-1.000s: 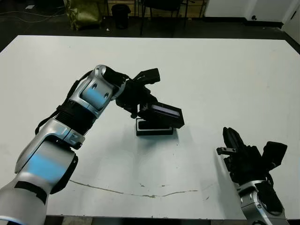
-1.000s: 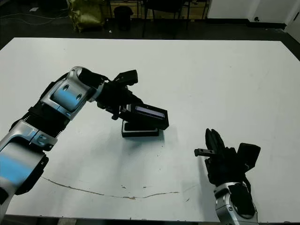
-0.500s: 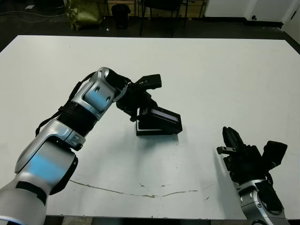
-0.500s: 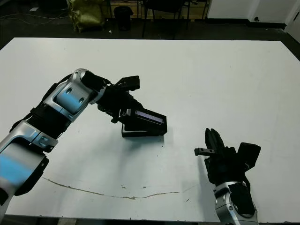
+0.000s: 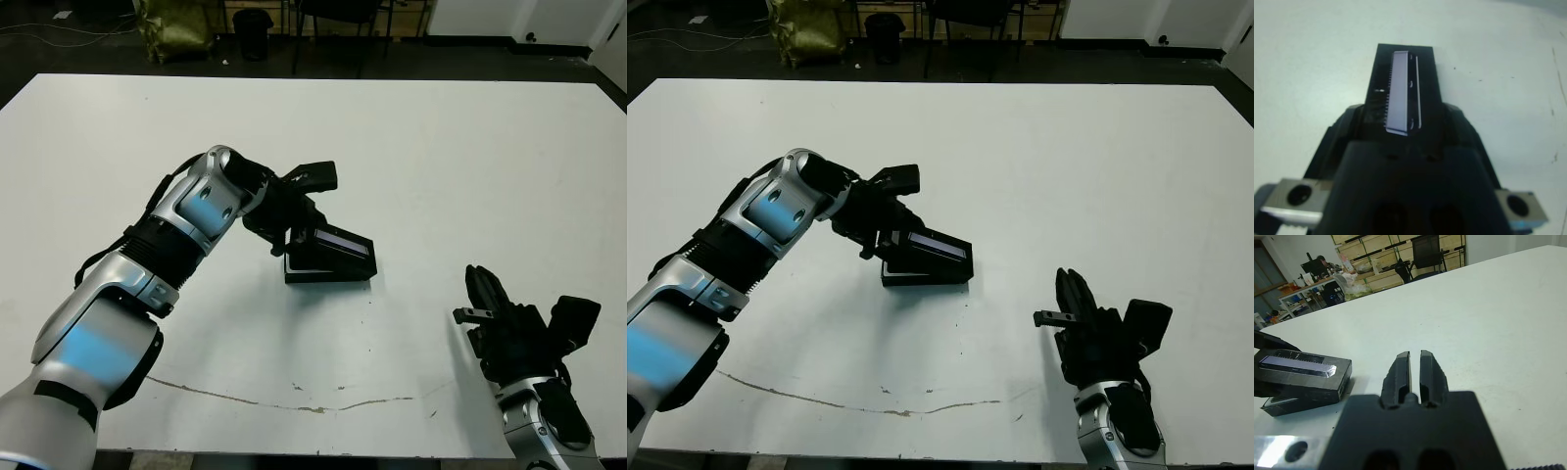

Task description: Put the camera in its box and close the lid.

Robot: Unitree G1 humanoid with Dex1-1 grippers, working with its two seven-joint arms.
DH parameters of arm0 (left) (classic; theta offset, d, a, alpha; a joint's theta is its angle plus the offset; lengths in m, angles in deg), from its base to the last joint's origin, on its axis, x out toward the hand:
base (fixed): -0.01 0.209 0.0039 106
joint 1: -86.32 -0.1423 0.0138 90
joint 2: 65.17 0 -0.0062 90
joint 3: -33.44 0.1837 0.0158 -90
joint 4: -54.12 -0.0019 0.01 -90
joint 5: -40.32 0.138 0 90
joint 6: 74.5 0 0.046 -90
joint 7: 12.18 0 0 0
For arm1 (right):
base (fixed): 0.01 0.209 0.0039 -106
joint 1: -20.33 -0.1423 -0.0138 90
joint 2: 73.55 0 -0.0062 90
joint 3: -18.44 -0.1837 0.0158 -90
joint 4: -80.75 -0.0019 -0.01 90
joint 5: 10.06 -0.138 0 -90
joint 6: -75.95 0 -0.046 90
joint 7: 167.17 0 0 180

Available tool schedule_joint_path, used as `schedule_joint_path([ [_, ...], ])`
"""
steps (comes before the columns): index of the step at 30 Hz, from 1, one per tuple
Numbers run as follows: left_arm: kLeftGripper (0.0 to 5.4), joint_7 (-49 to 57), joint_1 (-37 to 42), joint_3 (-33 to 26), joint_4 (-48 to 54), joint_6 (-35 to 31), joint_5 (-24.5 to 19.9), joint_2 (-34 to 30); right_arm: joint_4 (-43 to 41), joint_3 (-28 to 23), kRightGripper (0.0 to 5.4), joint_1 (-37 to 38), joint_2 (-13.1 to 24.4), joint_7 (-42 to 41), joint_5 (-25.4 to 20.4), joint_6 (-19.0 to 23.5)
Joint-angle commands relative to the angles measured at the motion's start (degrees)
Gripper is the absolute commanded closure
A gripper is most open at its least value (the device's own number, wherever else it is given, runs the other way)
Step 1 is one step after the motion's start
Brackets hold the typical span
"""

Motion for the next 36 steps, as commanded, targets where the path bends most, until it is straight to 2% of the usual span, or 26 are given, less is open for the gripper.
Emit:
schedule_joint_path([
  [1, 2.77, 1.6, -0.8, 0.1, -0.4, 0.0, 1.4, -0.9, 1.7, -0.3, 5.40, 0.5, 0.1, -0.3, 0.3, -0.7],
  [14, 2.77, 1.0, -1.0, -1.0, -1.8, -2.7, 0.1, -1.1, 2.4, -0.3, 5.40, 1.0, 0.2, -0.9, 1.5, -2.5],
  [20, 2.77, 1.0, -0.8, -0.8, -4.6, -0.6, 0.4, -1.8, 0.1, 0.1, 5.40, 1.2, -0.3, 0.9, 1.8, -0.1],
  [31, 2.77, 1.0, -1.1, -0.1, -11.5, 3.3, 1.6, -2.1, -2.5, 0.7, 5.40, 1.7, 0.0, 1.9, 1.9, 1.4],
  [32, 2.77, 0.8, -1.1, -0.2, -12.3, 3.6, 1.5, -2.1, -2.2, 0.8, 5.40, 1.8, 0.2, 1.5, 2.3, 0.6],
  [36, 2.77, 0.8, -1.1, -0.3, -14.8, 5.2, 1.7, -2.1, -3.4, 0.9, 5.40, 1.7, 0.1, 2.9, 2.0, 2.9],
])
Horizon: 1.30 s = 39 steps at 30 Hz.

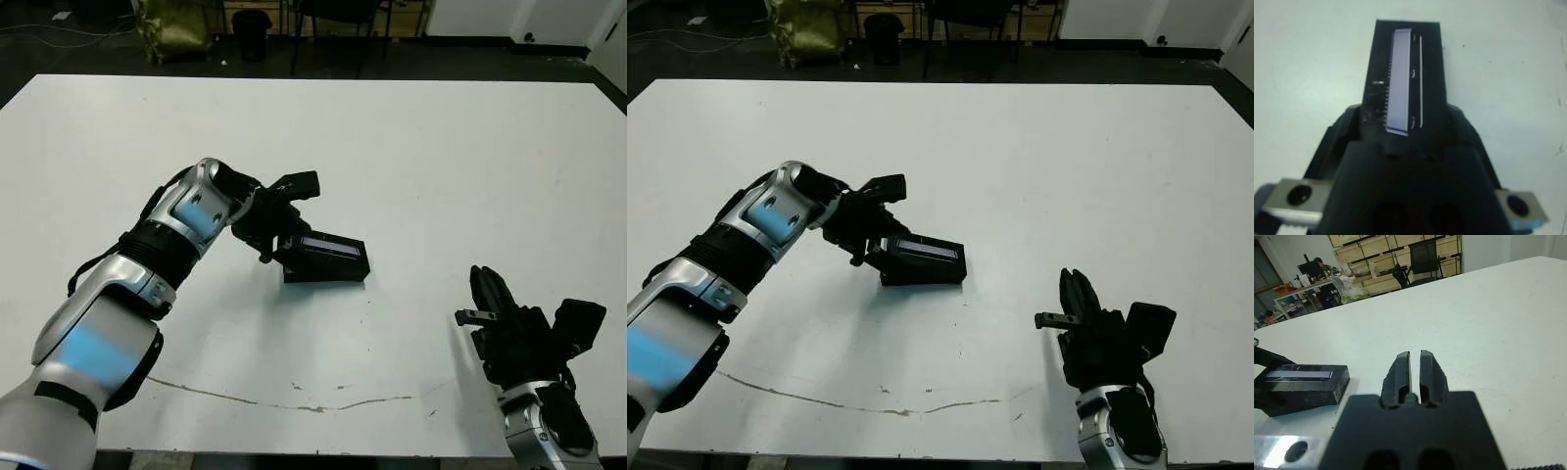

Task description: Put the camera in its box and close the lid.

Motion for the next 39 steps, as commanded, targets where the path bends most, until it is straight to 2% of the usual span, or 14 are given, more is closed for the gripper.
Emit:
schedule_joint_path([
  [1, 2.77, 1.8, -0.7, 0.0, -3.0, 0.1, 3.0, -2.1, -0.8, 0.0, 5.40, 0.5, 0.1, 1.1, 0.0, 2.3],
  [11, 2.77, 0.8, -1.5, -0.1, -5.7, 0.3, 2.8, -2.2, 0.7, -0.7, 5.40, 0.3, 0.1, -0.5, -1.0, 0.8],
  [21, 2.77, 1.0, -5.4, -1.1, -4.4, 0.7, 2.6, -3.2, -0.8, -0.1, 5.40, 0.6, 0.3, 0.5, 0.4, 2.0],
  [27, 2.77, 0.9, -7.0, -1.5, -5.0, 0.0, 2.6, -2.9, 0.4, -0.7, 5.40, 0.3, 0.0, -0.5, -1.0, 1.1],
  [29, 2.77, 1.4, -7.6, -1.8, -5.1, 0.0, 2.5, -2.8, 1.6, -0.6, 5.40, 0.1, 0.7, -1.9, -0.2, -0.8],
  [34, 2.77, 2.8, -9.0, -2.7, -6.1, 1.3, 2.7, -2.7, -0.2, -0.1, 5.40, 0.5, 0.3, -0.1, 0.2, 1.3],
  [39, 2.77, 3.6, -8.9, -2.7, -8.8, 1.2, 3.1, -2.3, 2.2, -0.4, 5.40, 0.3, 0.3, -1.6, -0.2, -1.4],
])
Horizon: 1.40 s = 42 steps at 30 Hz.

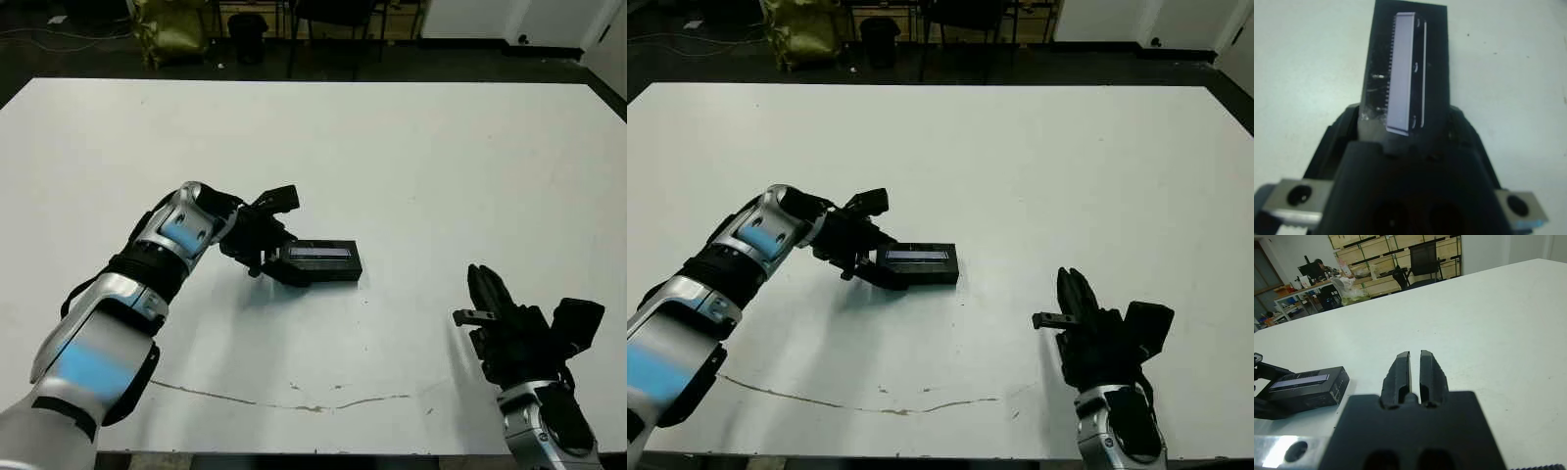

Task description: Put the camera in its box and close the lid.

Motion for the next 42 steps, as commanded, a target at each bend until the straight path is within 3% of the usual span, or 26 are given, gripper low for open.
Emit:
schedule_joint_path([
  [1, 2.77, 2.6, -4.3, 1.0, -6.2, -1.5, 3.5, -2.3, 1.4, -0.4, 5.40, 0.3, 0.2, -0.3, -0.1, -0.3],
  [9, 2.77, 4.8, -4.4, 2.1, -12.2, 3.8, 5.7, -1.7, -1.7, -0.2, 5.40, 0.3, 0.1, 2.1, -0.2, 3.9],
  [12, 2.77, 7.1, -5.9, 3.2, -10.9, 7.6, 7.1, -2.6, -1.1, -0.6, 5.40, 0.2, 0.0, 1.6, -0.6, 3.3],
  [17, 1.70, 10.5, -7.4, 7.6, -10.4, 21.4, 11.9, -5.2, -1.6, -0.1, 5.40, 0.3, 0.4, 1.9, 0.5, 3.3],
  [24, 0.04, 10.4, -6.5, 11.6, -11.7, 26.3, 14.1, -7.6, -0.9, -0.5, 5.40, 0.3, 0.5, 1.0, -0.1, 2.5],
  [29, 0.01, 11.6, -7.0, 12.7, -12.7, 29.4, 14.7, -9.5, -0.8, -0.4, 5.40, 0.2, 0.1, 1.6, 0.4, 2.7],
  [36, 0.01, 11.3, -7.7, 11.4, -16.3, 24.1, 12.6, -10.1, -1.1, -0.4, 5.40, 0.3, -0.2, 1.8, -0.2, 2.7],
  [42, 0.01, 12.0, -9.7, 12.6, -13.3, 20.3, 14.4, -13.1, -0.9, -0.9, 5.40, 0.2, -0.2, 1.4, -1.0, 3.0],
])
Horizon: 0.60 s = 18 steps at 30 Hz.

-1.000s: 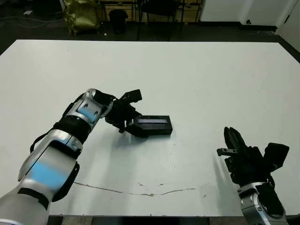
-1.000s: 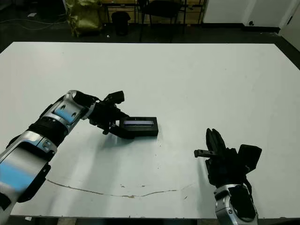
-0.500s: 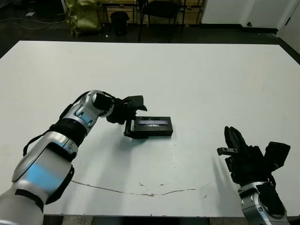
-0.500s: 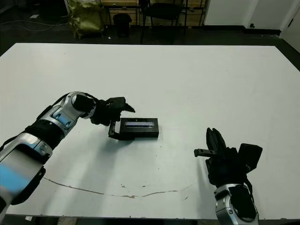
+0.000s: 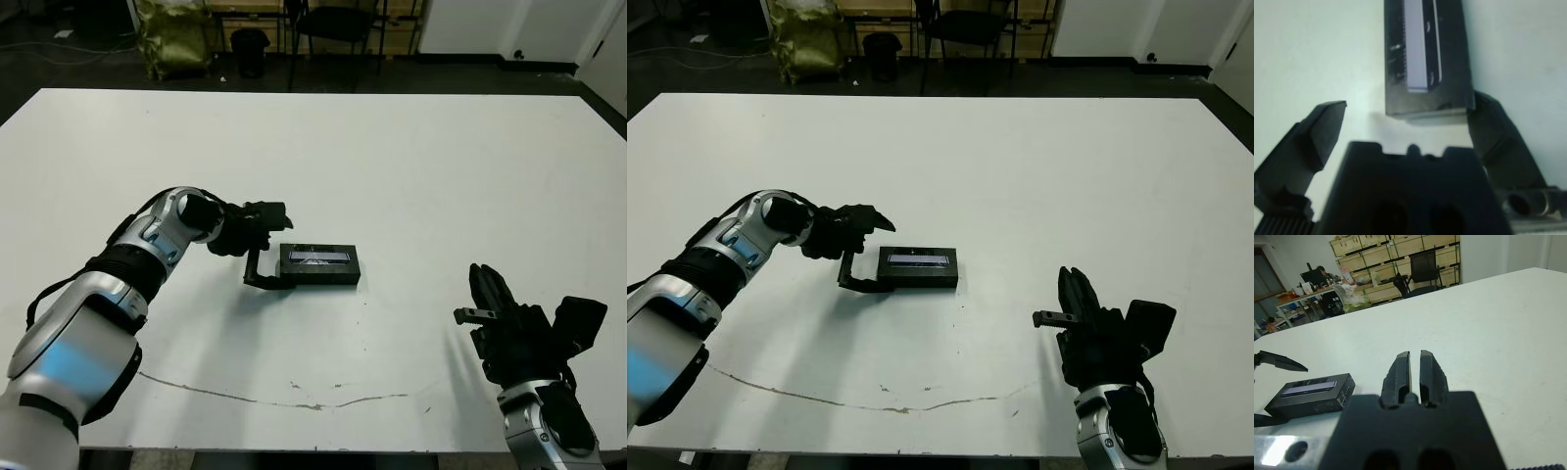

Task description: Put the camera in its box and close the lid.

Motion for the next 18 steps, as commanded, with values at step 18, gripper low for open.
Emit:
schedule_joint_path([
  [18, 0.01, -4.0, -27.8, -3.2, 21.4, -15.3, 3.4, -29.1, 1.0, -0.1, 5.40, 0.2, 0.2, 0.3, 0.6, -0.2],
])
